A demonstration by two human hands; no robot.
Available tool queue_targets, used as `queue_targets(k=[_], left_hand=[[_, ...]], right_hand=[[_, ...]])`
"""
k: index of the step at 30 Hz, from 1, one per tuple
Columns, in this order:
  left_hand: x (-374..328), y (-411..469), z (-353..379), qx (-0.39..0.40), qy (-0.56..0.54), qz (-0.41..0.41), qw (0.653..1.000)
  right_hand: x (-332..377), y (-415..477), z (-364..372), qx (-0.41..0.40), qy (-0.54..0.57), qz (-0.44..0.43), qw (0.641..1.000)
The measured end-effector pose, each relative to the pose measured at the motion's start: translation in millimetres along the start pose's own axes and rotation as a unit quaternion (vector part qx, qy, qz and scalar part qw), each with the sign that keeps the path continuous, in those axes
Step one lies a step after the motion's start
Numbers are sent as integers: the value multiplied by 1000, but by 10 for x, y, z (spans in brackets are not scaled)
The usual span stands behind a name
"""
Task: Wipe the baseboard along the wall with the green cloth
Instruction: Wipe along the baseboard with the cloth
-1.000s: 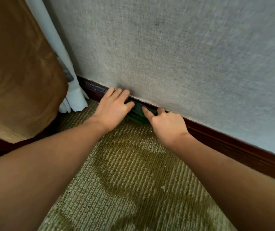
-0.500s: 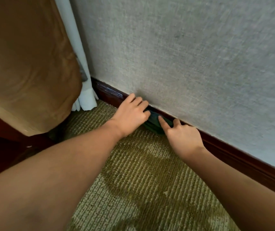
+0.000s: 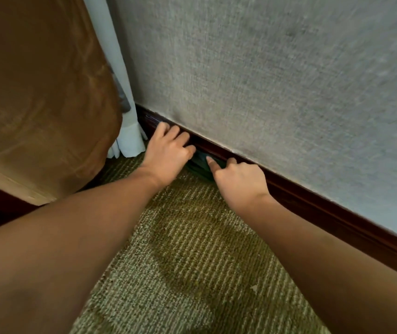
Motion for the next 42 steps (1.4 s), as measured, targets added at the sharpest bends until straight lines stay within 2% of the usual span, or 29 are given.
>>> queue_targets(k=[10,15,22,29,42], left_hand=[[-11,-68,62,-3,-7,-25,1000],[11,-104,-42,16,-7,-22,1000],[-21,-25,-336,-17,-49,-7,999],[-103,-273,-466,30,-109,-14,993],[170,-359,-401,30,-176,-101,979]], right_hand=[[60,-17,77,-15,-44,-37,998],[-13,-87,20,-26,-37,-27,999],[-180,-275,-182,-46,-30,16,998],[-3,-520,-304,-47,-37,-27,998],[150,-293,-361,-55,-2,-14,998]])
Point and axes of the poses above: each hand's wrist, its own y-axis towards the middle knuckle, its own z-axis out of the palm, x = y × z, the point moved 2 cm from there along y, towards the middle knuckle, and after that the axes turned 1 degree about -z, right-handed, at the moved point
